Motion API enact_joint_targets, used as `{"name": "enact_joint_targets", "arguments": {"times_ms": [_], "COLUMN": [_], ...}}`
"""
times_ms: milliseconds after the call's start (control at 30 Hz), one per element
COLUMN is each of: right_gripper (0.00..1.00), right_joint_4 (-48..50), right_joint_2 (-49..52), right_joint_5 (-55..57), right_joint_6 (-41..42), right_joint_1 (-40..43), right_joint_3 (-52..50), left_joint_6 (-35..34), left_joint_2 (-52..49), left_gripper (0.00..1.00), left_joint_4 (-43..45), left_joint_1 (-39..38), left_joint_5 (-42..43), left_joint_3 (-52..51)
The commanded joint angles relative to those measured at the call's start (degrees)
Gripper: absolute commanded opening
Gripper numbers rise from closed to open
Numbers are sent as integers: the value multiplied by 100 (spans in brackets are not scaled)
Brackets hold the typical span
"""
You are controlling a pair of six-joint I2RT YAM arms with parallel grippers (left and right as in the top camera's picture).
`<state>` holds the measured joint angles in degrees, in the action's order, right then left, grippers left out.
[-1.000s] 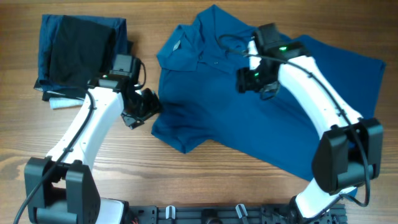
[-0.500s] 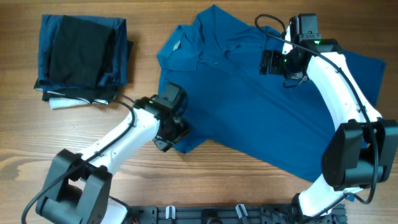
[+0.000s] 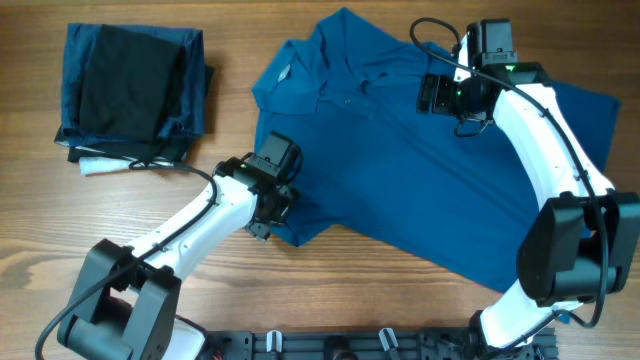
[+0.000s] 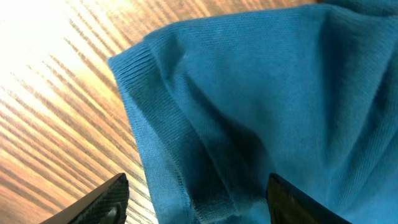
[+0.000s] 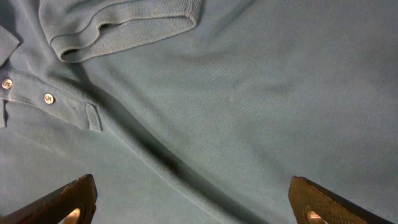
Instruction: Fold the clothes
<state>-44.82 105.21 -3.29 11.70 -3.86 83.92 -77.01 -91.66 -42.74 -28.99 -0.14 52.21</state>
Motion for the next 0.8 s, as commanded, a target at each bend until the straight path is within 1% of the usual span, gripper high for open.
{"name": "enact_joint_targets", "arguments": {"times_ms": [0, 100, 233, 367, 500, 600, 700, 767], "right_gripper": [99, 99, 100, 100, 100, 99, 100, 99], "right_joint_4": [35, 48, 50, 50, 50, 50, 50, 50], "right_joint_2": [33, 33, 33, 33, 33, 33, 33, 33], "right_joint_5": [94, 94, 94, 94, 94, 94, 94, 94], "right_joint_6": [28, 28, 28, 31, 28, 31, 28, 28], "right_joint_1": [2, 2, 2, 2, 2, 2, 2, 2], "right_joint_3": [83, 83, 83, 83, 83, 83, 83, 83], "left_joint_6": [-894, -1047, -1049, -1099, -1110, -1110, -1110, -1110], "left_joint_2": [13, 13, 13, 13, 13, 13, 13, 13], "left_gripper": [70, 69, 62, 62, 61, 55, 56, 50], "left_joint_4": [17, 129, 492, 839, 876, 876, 876, 887], "left_joint_1": [-13, -13, -15, -15, -15, -15, -15, -15], "left_joint_5": [24, 26, 24, 28, 28, 26, 26, 24], "left_joint_3": [-68, -70, -262, -535, -538, -538, -538, -538]}}
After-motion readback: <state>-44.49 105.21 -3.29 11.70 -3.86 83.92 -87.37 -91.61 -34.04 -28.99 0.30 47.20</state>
